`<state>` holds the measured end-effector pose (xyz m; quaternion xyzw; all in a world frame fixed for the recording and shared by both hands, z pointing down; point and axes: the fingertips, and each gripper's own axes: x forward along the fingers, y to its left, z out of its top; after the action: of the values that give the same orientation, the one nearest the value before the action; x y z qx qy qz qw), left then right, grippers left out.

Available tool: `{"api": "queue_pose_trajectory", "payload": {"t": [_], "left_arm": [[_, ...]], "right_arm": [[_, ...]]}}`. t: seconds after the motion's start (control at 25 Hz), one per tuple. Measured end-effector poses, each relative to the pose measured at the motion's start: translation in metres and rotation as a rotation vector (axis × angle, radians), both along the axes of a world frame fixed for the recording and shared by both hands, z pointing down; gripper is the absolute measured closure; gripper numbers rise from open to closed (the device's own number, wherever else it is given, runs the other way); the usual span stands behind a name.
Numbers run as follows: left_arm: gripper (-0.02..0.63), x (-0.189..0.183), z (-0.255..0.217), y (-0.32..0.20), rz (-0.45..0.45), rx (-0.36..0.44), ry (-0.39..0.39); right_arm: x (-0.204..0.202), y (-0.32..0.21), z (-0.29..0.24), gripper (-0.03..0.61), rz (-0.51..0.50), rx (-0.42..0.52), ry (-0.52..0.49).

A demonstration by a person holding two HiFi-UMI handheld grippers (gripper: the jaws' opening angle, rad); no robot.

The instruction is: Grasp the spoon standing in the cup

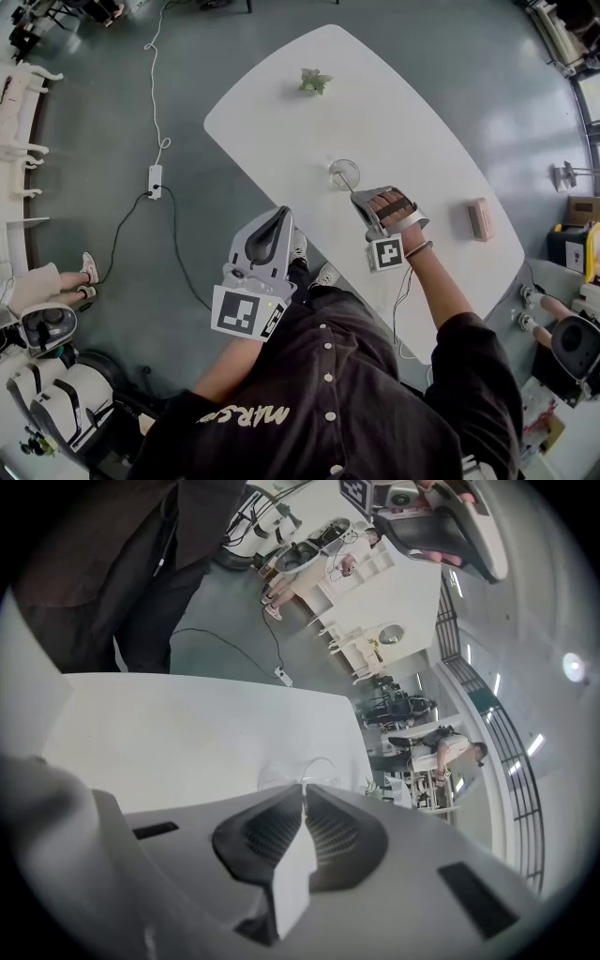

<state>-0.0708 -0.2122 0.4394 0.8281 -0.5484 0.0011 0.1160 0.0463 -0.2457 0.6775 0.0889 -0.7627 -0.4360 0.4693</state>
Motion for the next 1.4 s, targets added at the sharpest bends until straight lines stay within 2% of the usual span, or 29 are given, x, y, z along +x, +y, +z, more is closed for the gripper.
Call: {"api": "queue_pose_trajectory", "payload": {"t": [0.44, 0.64, 0.88, 1.24, 1.4], "left_arm": [[0.607, 0.001, -0.01, 0.003, 0.023, 0.026, 0.005], [0.607, 0.002, -0.019, 0.002, 0.038, 0.053, 0.006], [0.607, 0.006, -0.029, 0.002, 0.055, 0.081, 0.002], [0.607, 0.006, -0.04, -0.001, 0.065, 0.112, -0.003], [0.607, 0.004, -0.042, -0.001, 0.065, 0.123, -0.006]], "right_arm": [[0.01, 0.004, -0.016, 0.568, 0.062, -0.029, -0.024], [0.015, 0.005, -0.033, 0.568, 0.142, -0.072, -0.092], [0.024, 0.008, -0.056, 0.568, 0.292, -0.169, -0.233], [0.04, -0.001, -0.103, 0.568, 0.565, -0.339, -0.553], [0.046, 0.0, -0.124, 0.568, 0.645, -0.385, -0.675]]}}
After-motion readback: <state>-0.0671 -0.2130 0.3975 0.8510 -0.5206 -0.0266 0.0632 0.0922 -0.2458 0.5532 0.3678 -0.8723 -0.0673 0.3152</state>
